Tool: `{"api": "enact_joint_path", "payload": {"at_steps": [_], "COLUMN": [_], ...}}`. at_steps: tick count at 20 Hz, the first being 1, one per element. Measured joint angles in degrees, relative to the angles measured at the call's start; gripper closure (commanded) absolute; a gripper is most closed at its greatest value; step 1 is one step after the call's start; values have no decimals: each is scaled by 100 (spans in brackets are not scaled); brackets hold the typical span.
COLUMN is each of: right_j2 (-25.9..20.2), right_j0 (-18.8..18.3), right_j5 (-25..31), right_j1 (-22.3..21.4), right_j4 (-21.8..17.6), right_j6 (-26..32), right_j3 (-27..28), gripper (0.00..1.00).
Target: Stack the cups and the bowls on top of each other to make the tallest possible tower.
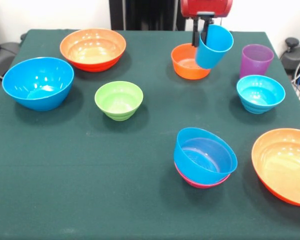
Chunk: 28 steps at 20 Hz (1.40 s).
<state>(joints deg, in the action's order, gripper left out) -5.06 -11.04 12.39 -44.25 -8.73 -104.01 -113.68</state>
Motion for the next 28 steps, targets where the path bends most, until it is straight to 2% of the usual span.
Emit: {"api": "enact_joint_path", "payload": {"at_steps": [16,28], "right_j2": [19,40], "right_j0": [62,185], "right_j5": [1,1], "right_j1": [397,661], "right_j4": [0,0], "right_j6": [0,0], "right_j3": [645,929], "gripper": [100,100]}}
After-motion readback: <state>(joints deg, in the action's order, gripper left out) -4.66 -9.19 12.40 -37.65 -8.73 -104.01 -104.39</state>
